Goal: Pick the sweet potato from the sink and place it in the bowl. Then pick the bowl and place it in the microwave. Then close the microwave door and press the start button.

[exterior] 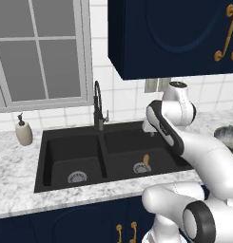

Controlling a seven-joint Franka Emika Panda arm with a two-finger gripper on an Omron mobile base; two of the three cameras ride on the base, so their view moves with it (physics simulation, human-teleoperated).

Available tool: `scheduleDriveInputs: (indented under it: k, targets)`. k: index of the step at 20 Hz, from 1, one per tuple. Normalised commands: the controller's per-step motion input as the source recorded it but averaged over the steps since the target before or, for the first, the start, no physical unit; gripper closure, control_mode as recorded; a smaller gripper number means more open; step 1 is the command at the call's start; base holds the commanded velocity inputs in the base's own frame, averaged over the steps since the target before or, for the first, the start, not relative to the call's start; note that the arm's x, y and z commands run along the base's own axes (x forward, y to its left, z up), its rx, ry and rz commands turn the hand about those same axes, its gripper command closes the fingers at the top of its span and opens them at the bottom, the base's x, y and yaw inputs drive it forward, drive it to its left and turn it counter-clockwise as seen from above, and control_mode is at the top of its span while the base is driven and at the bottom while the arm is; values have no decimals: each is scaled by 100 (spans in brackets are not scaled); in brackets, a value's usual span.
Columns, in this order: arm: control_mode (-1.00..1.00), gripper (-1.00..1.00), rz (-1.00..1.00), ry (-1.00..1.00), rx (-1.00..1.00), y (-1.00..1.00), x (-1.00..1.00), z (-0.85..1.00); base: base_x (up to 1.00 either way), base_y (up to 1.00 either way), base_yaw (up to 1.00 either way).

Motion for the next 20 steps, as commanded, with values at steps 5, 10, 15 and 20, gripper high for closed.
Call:
scheduleDriveInputs:
  k: [5, 10, 15, 20]
  targets:
    - [-100, -100, 0, 6, 4, -44, 26, -60, 0, 0, 0]
    - [-100, -100, 0, 19, 2, -25, 26, -60, 0, 0, 0]
    - [-100, -100, 0, 19, 0, -2, 44, -41, 0, 0, 0]
    - [-100, -100, 0, 3, 0, 0, 45, -58, 0, 0, 0]
